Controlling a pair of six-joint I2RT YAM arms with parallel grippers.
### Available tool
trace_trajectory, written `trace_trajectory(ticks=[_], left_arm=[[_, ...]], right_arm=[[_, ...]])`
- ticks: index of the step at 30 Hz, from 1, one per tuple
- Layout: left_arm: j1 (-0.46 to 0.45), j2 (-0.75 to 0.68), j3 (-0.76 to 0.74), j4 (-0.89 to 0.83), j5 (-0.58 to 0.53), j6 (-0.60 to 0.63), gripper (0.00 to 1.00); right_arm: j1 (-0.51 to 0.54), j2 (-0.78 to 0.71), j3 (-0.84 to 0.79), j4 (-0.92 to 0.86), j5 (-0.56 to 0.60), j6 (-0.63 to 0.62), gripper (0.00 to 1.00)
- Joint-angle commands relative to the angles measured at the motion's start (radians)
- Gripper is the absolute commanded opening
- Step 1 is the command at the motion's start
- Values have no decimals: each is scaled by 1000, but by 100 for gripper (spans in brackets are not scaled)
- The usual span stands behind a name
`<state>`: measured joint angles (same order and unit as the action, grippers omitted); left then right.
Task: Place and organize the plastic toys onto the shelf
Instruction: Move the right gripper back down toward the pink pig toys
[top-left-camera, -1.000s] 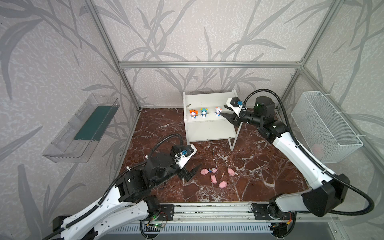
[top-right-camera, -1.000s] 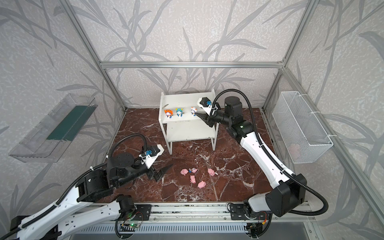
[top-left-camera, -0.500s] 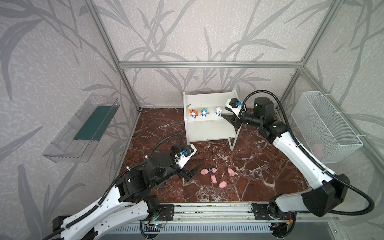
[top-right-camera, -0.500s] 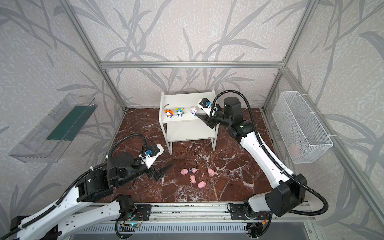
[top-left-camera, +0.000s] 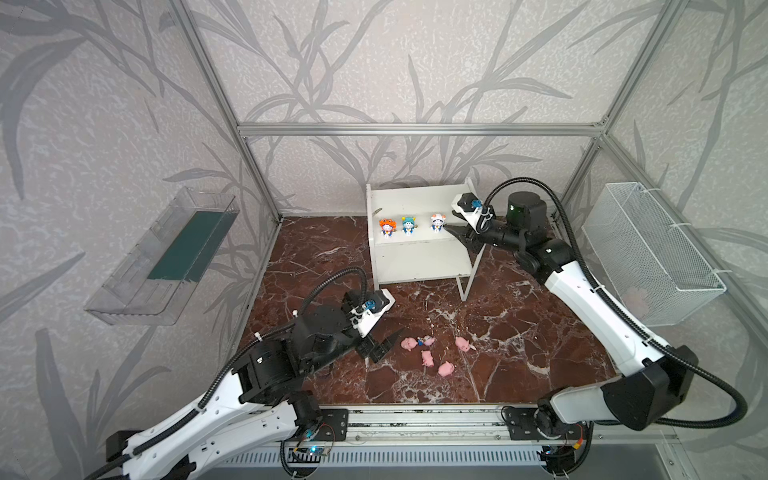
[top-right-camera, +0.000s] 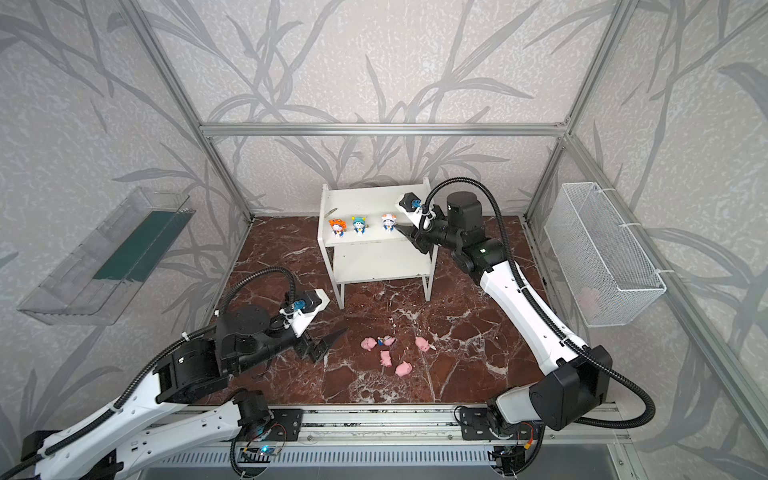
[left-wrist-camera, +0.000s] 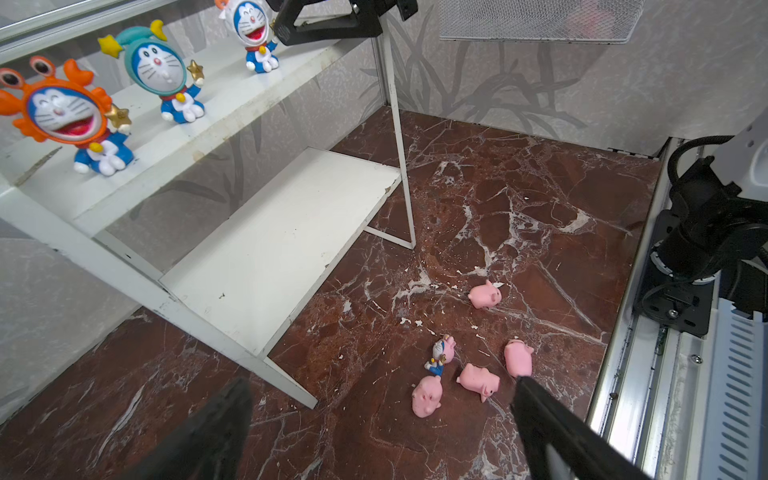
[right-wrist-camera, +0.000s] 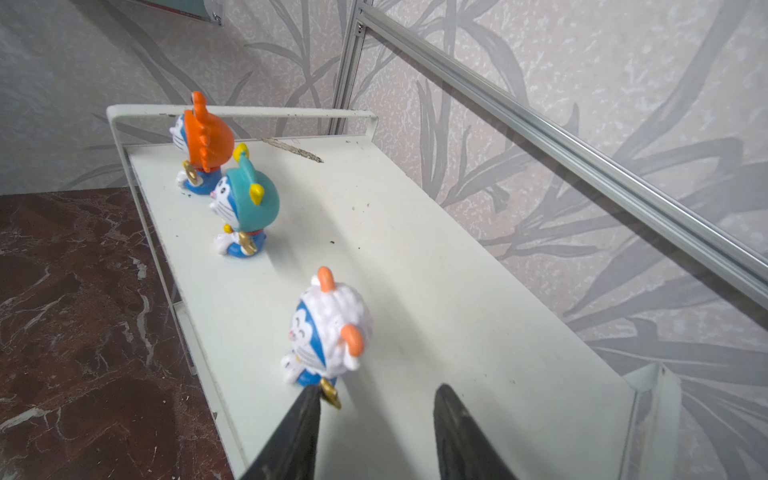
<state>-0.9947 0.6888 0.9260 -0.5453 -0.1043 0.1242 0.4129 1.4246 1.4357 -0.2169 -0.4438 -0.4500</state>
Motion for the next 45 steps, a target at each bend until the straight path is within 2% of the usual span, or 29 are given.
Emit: trace_trajectory(ticks=[1, 6, 9, 11, 14, 16, 18, 23, 26, 32, 36, 41, 45], left_arm=[[1, -5, -10, 8, -6, 23, 99], [2, -2, -12, 14, -11, 27, 99], [2, 5, -16, 21, -14, 28, 99], [2, 7, -21, 28, -14, 30, 99], [4, 9, -29, 31, -12, 23, 99], [4, 7, -39, 31, -12, 19, 99], [4, 5, -51, 33, -9, 13, 99], [4, -1, -80, 30, -2, -6, 99], [4, -9, -97, 30, 3, -19, 99], [4, -41, -126, 23, -6, -50, 99], [4, -67, -149, 21, -17, -62, 99], [4, -69, -166, 24, -14, -70, 99], [4, -64, -176, 34, -9, -70, 99]], right_arm=[[-2, 1, 20, -27, 8, 5, 46], [-2, -59, -9, -21, -10, 8, 49], [3, -123, -43, -20, -27, 22, 56], [16, -182, -81, -19, -14, 39, 64], [51, -283, -158, -20, 19, 49, 69], [95, -362, -221, -28, 57, 53, 73], [147, -442, -286, -50, 82, 58, 93], [295, -592, -451, -83, 187, 152, 94], [367, -623, -544, -100, 264, 239, 99], [460, -601, -748, -31, 307, 405, 99], [472, -508, -853, 58, 326, 497, 97], [472, -304, -819, 79, 348, 647, 97], [471, -139, -710, 24, 355, 748, 83]])
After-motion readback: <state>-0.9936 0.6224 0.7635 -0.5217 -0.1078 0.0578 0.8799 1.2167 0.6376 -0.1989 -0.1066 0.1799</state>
